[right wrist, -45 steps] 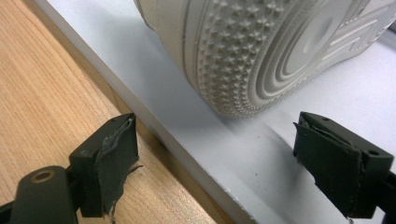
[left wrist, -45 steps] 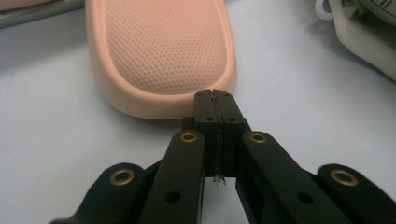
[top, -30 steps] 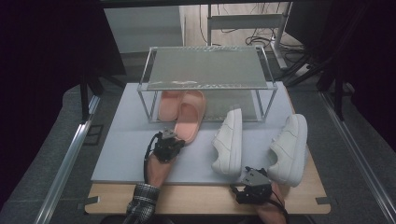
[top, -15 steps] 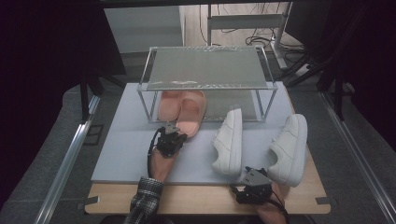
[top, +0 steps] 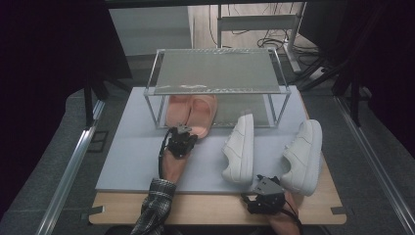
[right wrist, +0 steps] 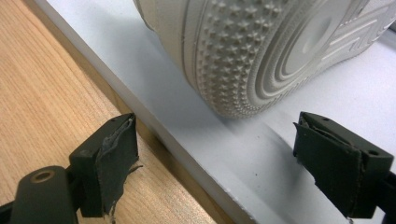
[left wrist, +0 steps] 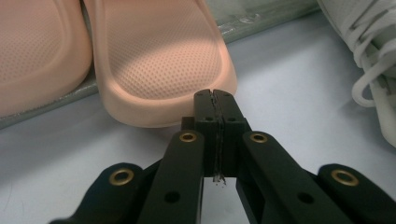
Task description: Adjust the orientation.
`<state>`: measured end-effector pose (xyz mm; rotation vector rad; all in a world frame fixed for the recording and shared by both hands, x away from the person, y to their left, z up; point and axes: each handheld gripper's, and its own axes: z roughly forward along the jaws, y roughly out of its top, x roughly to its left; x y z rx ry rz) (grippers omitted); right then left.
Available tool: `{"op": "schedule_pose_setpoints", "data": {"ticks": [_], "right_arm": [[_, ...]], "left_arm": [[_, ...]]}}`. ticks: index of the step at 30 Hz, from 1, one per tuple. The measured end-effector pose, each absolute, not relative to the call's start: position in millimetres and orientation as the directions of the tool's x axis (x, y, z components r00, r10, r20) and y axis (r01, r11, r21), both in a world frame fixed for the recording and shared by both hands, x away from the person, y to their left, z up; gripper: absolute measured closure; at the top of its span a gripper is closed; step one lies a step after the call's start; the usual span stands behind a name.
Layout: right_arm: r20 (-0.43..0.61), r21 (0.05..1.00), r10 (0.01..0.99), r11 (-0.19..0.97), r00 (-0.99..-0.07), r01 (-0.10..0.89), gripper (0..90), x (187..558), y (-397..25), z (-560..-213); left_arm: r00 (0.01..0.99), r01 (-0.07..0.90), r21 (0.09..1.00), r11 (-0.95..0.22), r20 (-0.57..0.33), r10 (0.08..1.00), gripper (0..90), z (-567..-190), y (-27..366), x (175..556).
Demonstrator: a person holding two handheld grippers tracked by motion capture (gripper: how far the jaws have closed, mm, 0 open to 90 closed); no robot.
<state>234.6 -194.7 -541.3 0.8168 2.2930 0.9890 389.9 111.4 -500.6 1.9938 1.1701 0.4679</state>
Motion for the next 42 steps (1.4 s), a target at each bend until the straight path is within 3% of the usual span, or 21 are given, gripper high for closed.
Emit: {"op": "schedule_pose_setpoints", "data": {"ticks": [42], "right_arm": [[-0.201, 0.770, 0.692, 0.549, -0.693, 0.325, 14.4, 234.7, -195.7, -541.2]], "left_arm": [[0.450, 0.614, 0.753, -0.236, -0.088, 0.889, 89.3, -503.6, 101.1, 432.5]]}}
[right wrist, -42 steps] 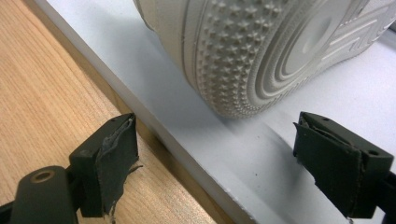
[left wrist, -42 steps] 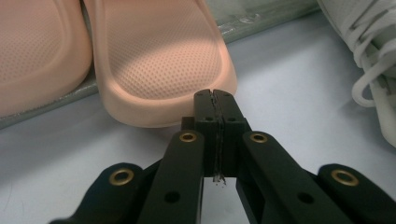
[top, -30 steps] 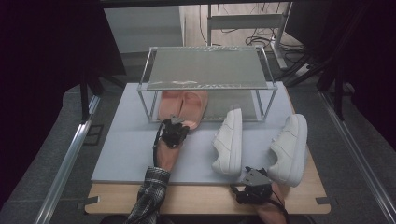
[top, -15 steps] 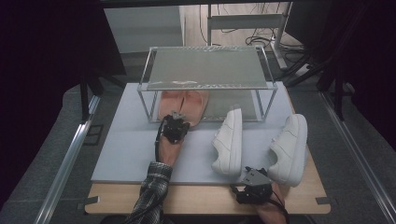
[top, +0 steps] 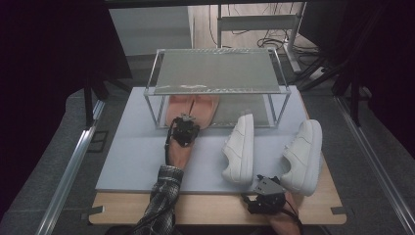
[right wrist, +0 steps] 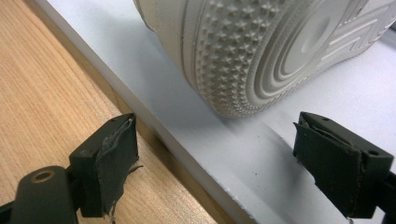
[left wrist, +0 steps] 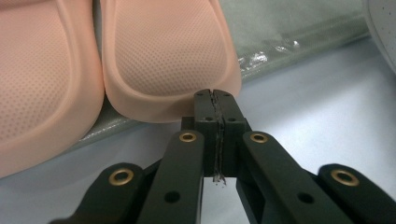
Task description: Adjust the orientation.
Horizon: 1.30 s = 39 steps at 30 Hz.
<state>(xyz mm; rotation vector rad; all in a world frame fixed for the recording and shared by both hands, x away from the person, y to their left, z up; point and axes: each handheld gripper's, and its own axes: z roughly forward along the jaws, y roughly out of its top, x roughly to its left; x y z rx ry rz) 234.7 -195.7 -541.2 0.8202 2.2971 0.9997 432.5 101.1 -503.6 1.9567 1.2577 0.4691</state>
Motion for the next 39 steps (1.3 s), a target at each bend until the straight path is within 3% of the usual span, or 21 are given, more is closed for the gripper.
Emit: {"op": "schedule_pose_setpoints", "data": {"ticks": [18, 32, 39], "right_arm": [[-0.204, 0.769, 0.692, 0.551, -0.692, 0.324, 14.4, 234.6, -195.5, -541.3], [-0.201, 0.771, 0.694, 0.548, -0.691, 0.326, 14.4, 234.6, -195.3, -541.2], [-0.202, 0.769, 0.693, 0.549, -0.692, 0.326, 14.4, 234.6, -195.4, -541.1]], "left_arm": [[0.513, 0.578, 0.778, -0.245, -0.113, 0.851, 80.5, -485.7, 116.0, 404.1], [0.524, 0.568, 0.787, -0.243, -0.117, 0.844, 60.1, -485.8, 142.5, 368.7], [0.531, 0.558, 0.784, -0.271, -0.086, 0.843, 45.6, -485.5, 152.2, 347.7]]}}
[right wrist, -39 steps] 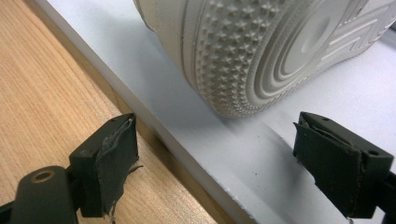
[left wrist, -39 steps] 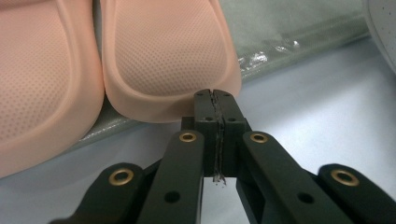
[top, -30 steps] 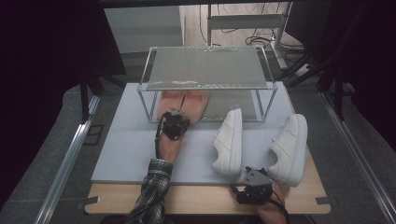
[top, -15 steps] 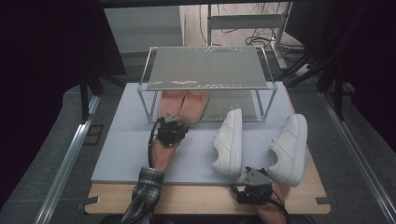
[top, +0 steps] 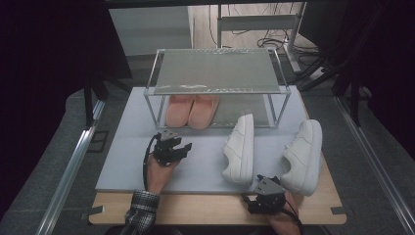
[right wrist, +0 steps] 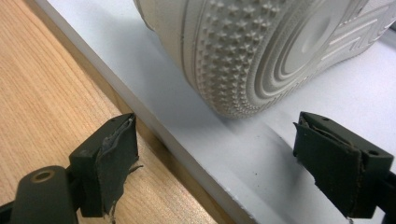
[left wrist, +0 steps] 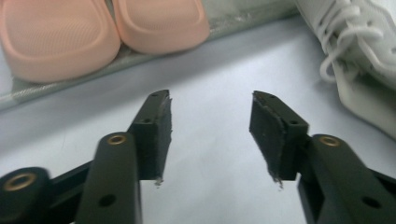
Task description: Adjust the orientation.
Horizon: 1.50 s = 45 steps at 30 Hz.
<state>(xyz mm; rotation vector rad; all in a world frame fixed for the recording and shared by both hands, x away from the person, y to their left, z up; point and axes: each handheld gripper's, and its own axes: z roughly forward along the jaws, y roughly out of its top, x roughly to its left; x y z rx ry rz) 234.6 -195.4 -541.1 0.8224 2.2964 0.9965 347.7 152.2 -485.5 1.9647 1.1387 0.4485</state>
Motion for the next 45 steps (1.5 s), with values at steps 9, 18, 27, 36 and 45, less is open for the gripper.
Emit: {"op": "schedule_pose_setpoints", "data": {"ticks": [9, 18, 27, 36, 45], "right_arm": [[-0.196, 0.772, 0.694, 0.545, -0.693, 0.328, 14.4, 234.9, -196.0, -540.9], [-0.194, 0.772, 0.694, 0.544, -0.693, 0.329, 14.4, 234.9, -196.0, -540.9], [-0.192, 0.772, 0.697, 0.542, -0.691, 0.332, 14.2, 234.9, -195.7, -540.8], [-0.184, 0.775, 0.704, 0.534, -0.686, 0.340, 14.1, 234.9, -195.5, -540.6], [-0.176, 0.777, 0.715, 0.523, -0.676, 0.350, 14.1, 234.7, -194.3, -540.3]], "left_arm": [[0.530, 0.564, 0.771, -0.295, -0.064, 0.846, 28.2, -492.9, 165.5, 319.7], [0.509, 0.581, 0.763, -0.282, -0.070, 0.858, 13.3, -507.6, 186.0, 288.4], [0.504, 0.574, 0.772, -0.274, -0.069, 0.861, 10.4, -518.7, 202.2, 258.8], [0.483, 0.554, 0.787, -0.273, -0.036, 0.875, 10.8, -538.5, 210.3, 241.1], [0.484, 0.546, 0.789, -0.283, -0.021, 0.875, 10.4, -539.8, 209.5, 242.1]]}}
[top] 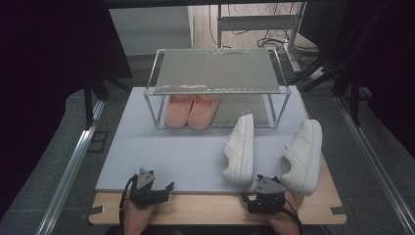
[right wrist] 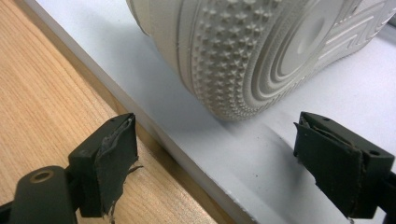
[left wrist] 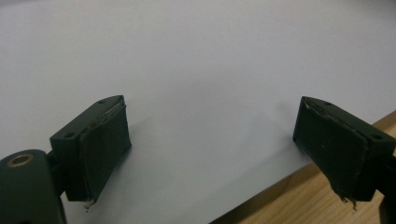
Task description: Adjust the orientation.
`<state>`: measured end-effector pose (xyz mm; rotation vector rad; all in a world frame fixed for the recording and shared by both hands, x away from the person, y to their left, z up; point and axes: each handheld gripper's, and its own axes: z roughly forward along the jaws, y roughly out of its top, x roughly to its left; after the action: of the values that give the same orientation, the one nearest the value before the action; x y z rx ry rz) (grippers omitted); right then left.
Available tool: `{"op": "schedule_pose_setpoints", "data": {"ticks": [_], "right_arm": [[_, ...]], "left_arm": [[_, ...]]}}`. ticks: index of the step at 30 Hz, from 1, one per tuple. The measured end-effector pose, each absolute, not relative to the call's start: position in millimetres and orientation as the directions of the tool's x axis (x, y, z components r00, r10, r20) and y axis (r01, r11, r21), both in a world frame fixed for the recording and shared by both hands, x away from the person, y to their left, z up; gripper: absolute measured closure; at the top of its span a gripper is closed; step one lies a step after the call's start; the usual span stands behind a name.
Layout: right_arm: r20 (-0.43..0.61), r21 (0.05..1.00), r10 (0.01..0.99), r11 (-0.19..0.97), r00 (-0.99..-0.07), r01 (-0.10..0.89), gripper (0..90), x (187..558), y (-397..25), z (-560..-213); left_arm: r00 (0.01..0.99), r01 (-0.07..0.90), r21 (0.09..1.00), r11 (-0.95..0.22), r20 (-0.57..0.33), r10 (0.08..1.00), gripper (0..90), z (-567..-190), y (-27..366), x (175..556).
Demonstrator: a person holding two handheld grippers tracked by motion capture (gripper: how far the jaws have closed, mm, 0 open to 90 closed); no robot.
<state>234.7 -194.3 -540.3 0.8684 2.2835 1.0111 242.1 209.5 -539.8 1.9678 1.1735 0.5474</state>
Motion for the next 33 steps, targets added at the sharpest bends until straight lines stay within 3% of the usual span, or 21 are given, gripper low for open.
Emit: {"op": "schedule_pose_setpoints", "data": {"ticks": [13, 29, 33], "right_arm": [[-0.142, 0.769, 0.722, 0.511, -0.677, 0.384, 14.4, 232.3, -196.8, -533.4], [-0.013, 0.773, 0.770, 0.412, -0.637, 0.482, 13.6, 227.1, -211.3, -515.3], [0.004, 0.765, 0.774, 0.406, -0.633, 0.500, 7.8, 227.8, -213.0, -509.4]], "left_arm": [[0.473, 0.547, 0.791, -0.275, -0.021, 0.881, 12.2, -539.8, 209.2, 241.6], [0.470, 0.548, 0.791, -0.272, -0.022, 0.883, 12.4, -539.8, 209.0, 241.5], [0.469, 0.548, 0.791, -0.272, -0.022, 0.883, 12.5, -539.8, 208.9, 241.5]]}}
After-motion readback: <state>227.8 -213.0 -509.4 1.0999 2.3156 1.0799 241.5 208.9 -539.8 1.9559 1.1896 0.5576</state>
